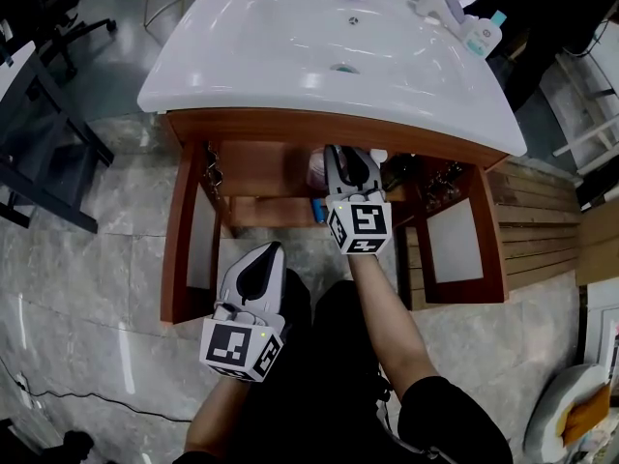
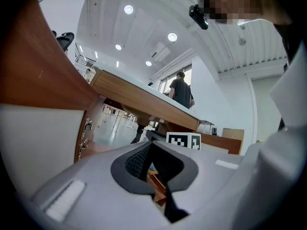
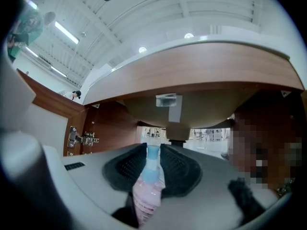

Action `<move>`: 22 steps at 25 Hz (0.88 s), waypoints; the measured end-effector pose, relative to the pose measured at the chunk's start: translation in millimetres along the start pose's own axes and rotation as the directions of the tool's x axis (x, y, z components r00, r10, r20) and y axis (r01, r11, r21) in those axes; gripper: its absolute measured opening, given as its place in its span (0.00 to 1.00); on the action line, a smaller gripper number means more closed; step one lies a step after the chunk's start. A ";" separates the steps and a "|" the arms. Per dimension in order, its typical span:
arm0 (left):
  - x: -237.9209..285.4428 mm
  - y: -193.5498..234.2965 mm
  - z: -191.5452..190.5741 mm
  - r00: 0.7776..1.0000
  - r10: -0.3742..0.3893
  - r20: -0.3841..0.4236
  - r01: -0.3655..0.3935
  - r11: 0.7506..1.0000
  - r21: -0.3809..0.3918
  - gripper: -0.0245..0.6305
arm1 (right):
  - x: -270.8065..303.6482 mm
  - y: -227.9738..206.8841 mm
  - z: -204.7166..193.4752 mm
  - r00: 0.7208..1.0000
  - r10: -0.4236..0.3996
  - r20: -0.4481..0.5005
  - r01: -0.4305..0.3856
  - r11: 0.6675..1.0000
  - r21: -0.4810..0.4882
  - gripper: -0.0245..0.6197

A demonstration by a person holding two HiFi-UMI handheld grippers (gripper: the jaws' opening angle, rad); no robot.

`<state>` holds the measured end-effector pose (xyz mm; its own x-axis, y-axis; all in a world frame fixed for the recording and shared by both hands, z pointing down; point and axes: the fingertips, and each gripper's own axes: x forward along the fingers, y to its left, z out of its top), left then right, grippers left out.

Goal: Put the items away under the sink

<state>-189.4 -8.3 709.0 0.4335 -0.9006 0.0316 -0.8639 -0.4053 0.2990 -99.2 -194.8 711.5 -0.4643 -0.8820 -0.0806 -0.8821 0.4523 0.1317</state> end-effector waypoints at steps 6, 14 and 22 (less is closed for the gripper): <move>-0.4 -4.0 1.0 1.000 -0.012 0.004 0.012 1.000 0.006 0.05 | -11.8 1.1 12.5 0.999 -0.011 0.043 0.011 1.000 0.007 0.18; 2.1 -14.3 4.9 1.000 -0.024 0.008 0.024 1.000 0.016 0.05 | -38.7 -5.3 22.5 0.997 -0.029 0.067 0.024 0.997 0.071 0.09; 11.9 -25.1 -1.0 0.999 -0.041 -0.005 0.041 0.999 0.015 0.05 | -57.0 -9.0 -4.2 1.000 -0.013 -0.020 0.015 0.994 0.104 0.06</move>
<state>-162.3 -8.7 702.9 0.4696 -0.8825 0.0247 -0.8494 -0.4440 0.2853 -64.4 -149.2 719.0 -0.4516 -0.8900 -0.0628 -0.8922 0.4507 0.0272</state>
